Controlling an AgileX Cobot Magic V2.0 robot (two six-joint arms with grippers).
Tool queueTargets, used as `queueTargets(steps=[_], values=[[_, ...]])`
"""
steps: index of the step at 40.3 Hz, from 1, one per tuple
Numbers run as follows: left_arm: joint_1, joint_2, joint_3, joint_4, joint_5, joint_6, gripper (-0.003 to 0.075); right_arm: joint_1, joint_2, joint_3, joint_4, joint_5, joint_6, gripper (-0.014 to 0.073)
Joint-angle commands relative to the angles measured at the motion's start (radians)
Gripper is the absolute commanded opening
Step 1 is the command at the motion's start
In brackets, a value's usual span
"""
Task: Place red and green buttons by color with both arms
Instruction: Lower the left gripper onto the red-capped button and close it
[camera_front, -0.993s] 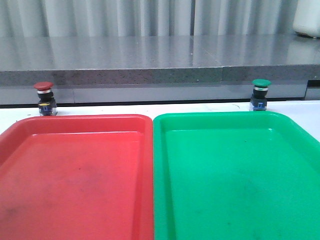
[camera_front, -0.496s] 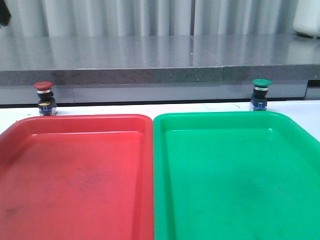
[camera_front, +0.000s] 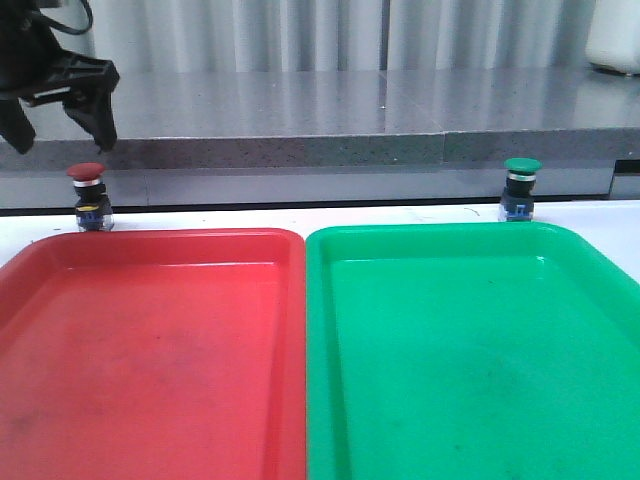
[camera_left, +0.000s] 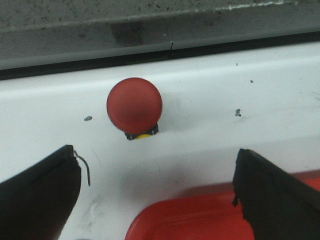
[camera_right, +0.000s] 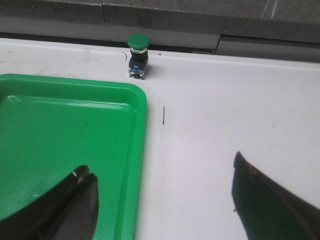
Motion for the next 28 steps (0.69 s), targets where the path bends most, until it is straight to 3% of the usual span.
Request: queueTargets(steps=[1,13,28], values=[[0.005,0.008,-0.088,-0.003,-0.024,-0.010,0.0598,-0.007,0.008,-0.036,-0.010,-0.069,-0.009,0.0571],[0.010,0.127,-0.198,-0.005,-0.034,-0.016,0.0573,-0.007,0.008,-0.036,-0.010,-0.069,-0.009,0.0571],[0.012,0.148,-0.204,-0.003,-0.036,-0.016,0.0295,-0.007,0.008,-0.036,-0.010,-0.069,-0.009,0.0571]])
